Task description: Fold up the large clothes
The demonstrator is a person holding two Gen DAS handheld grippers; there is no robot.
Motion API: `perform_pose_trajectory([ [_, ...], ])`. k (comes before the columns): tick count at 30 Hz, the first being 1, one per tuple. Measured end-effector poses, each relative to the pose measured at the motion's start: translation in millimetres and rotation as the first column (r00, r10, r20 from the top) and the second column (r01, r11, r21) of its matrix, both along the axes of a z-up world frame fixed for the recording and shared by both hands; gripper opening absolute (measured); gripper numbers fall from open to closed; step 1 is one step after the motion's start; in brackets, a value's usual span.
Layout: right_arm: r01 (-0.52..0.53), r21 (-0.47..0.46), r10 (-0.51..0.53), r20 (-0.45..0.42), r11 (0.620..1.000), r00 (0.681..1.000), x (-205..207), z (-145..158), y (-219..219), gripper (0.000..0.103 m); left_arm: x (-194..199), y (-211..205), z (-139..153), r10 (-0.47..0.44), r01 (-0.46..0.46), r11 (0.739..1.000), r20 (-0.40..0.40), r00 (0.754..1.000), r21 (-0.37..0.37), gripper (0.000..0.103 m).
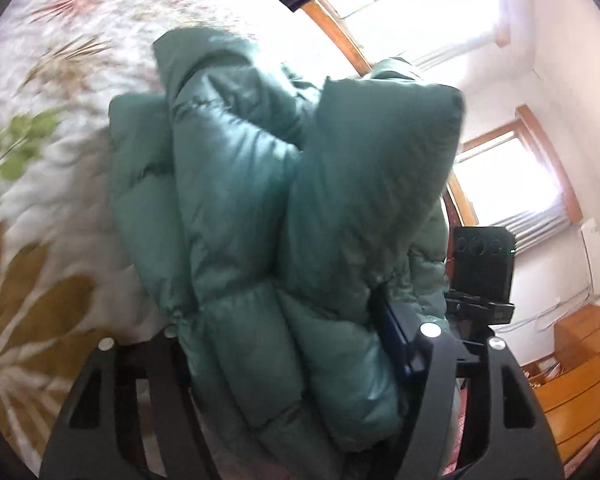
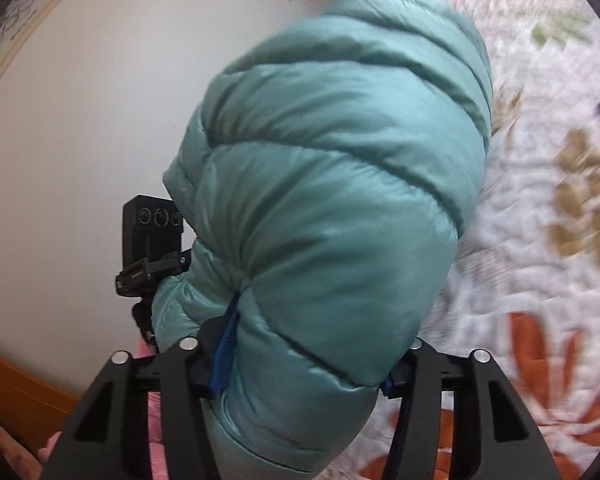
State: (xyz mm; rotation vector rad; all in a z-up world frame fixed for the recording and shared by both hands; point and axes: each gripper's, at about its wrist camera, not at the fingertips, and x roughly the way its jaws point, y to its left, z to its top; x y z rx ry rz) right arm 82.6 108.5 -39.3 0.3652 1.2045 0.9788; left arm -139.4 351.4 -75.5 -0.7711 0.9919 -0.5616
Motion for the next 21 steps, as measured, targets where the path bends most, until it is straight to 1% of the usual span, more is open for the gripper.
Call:
perform_pose_trajectory([
  [1,0.017,-0.016,-0.017,0.038,1.000,0.999,1,10,-10,0.054,8,-9,4,-0.011,0.011,1.000,0.008,1.000,-0.001,0.061],
  [4,0.054,-0.049,-0.049,0.100,0.997,0.994,5,30,-35,0.054,39,-41,18,-0.052,0.052,0.999,0.041,0.998,0.007,0.060],
  [7,0.095,-0.069,-0.085,0.133,0.993,0.988,15,44,-62,0.054,67,-70,31,-0.078,0.077,0.997,0.078,0.994,0.017,0.060],
  [9,0.125,-0.074,-0.113,0.148,0.989,0.982,21,51,-88,0.054,85,-91,38,-0.093,0.089,0.995,0.109,0.990,0.038,0.060],
  [11,0.147,-0.081,-0.133,0.158,0.986,0.978,32,52,-105,0.054,99,-106,39,-0.099,0.095,0.995,0.114,0.989,0.041,0.059],
  [13,0.167,-0.091,-0.151,0.164,0.982,0.975,41,49,-120,0.055,115,-120,36,-0.107,0.102,0.993,0.112,0.988,0.051,0.059],
  [15,0.194,-0.098,-0.179,0.149,0.976,0.973,50,39,-134,0.055,127,-130,27,-0.119,0.113,0.992,0.101,0.988,0.064,0.059],
  [17,0.211,-0.091,-0.201,0.103,0.973,0.974,59,23,-144,0.055,133,-138,18,-0.121,0.115,0.991,0.092,0.988,0.068,0.059],
  [19,0.216,-0.069,-0.212,0.060,0.974,0.975,62,4,-149,0.058,139,-143,10,-0.127,0.122,0.991,0.090,0.988,0.055,0.063],
  [21,0.215,-0.054,-0.212,0.050,0.975,0.976,58,-5,-156,0.060,138,-142,5,-0.140,0.133,0.989,0.103,0.985,0.071,0.066],
])
